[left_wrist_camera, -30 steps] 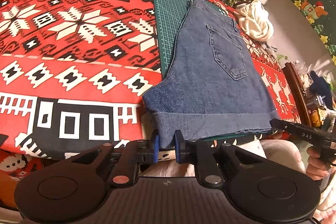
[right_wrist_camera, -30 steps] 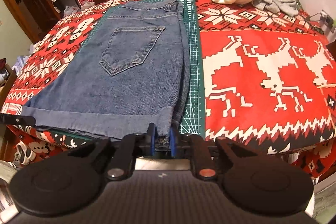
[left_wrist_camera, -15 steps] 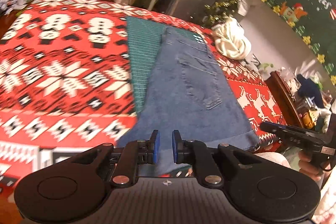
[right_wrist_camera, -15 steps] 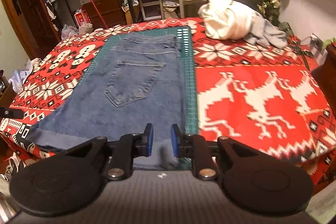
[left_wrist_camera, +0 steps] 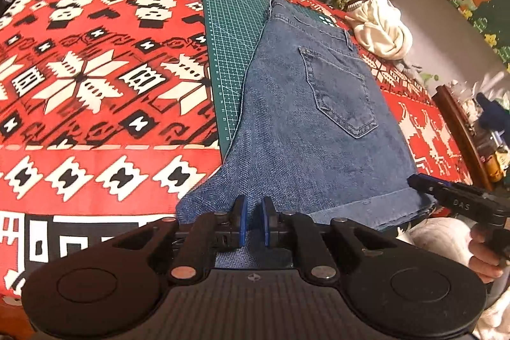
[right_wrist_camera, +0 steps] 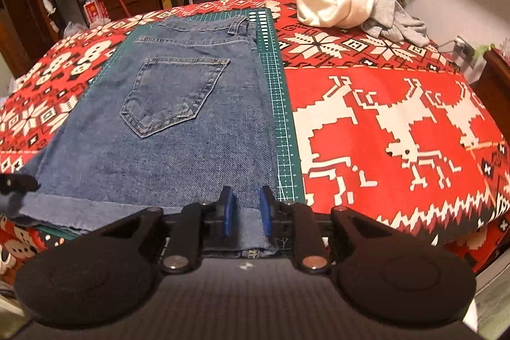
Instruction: Fold clothes
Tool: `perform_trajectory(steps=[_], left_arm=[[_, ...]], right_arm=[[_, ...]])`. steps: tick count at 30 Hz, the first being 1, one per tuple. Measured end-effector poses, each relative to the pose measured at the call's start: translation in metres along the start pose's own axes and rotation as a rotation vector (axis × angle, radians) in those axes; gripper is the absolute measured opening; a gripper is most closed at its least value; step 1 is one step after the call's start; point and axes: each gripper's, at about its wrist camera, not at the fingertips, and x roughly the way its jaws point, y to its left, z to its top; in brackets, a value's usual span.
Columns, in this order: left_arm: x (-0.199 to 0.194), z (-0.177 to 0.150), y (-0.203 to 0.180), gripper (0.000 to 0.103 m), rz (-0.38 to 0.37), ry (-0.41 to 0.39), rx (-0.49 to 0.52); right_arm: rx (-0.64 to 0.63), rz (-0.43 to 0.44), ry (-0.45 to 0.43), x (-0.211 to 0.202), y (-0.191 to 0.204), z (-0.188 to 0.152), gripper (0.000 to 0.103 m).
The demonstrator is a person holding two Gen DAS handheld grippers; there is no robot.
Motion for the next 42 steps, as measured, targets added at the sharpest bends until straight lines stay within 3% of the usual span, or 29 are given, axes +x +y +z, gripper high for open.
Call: perform_trajectory(steps=[3,7,10,12,14,15,21,23,28,36,42], left_arm=[[0.001,0.003,-0.005,0.013,0.008,0.014,0.003],[-0.002,0.008,-0.019,0.015,0.069,0.036,0.054],[-0.009,0.014,-0.034,0.035,0.087,0.012,0.083],[-0.011,0.018,-0.045,0.046,0.08,-0.015,0.107],[-0.013,0.023,-0.056,0.071,0.072,-0.042,0.131],[-0.013,0.025,-0.061,0.074,0.068,-0.055,0.143],[0.029,0.02,-0.071,0.077,0.141,-0.003,0.183],[0.038,0.014,-0.073,0.093,0.148,-0.006,0.205],[0.047,0.004,-0.085,0.102,0.194,-0.026,0.298],[0.051,-0.002,-0.086,0.103,0.199,-0.091,0.308],[0.052,0.002,-0.088,0.103,0.202,-0.066,0.328]], right_arm=[[0.012,-0.014,-0.017,0.0,0.003,-0.004,0.029],[-0.028,-0.062,-0.015,-0.003,0.018,0.0,0.03],[-0.036,-0.057,-0.033,-0.014,0.025,0.01,0.033],[-0.031,-0.031,-0.06,-0.021,0.028,0.015,0.048],[-0.039,-0.025,-0.071,-0.02,0.034,0.02,0.063],[-0.042,-0.027,-0.07,-0.018,0.037,0.022,0.072],[-0.061,-0.066,0.023,0.016,0.043,0.02,0.092],[-0.079,-0.081,0.054,0.026,0.044,0.014,0.1],[-0.02,-0.09,0.023,0.029,0.041,0.002,0.102],[-0.011,-0.107,-0.035,0.026,0.044,-0.009,0.102],[0.0,-0.11,-0.084,0.022,0.043,-0.017,0.102]])
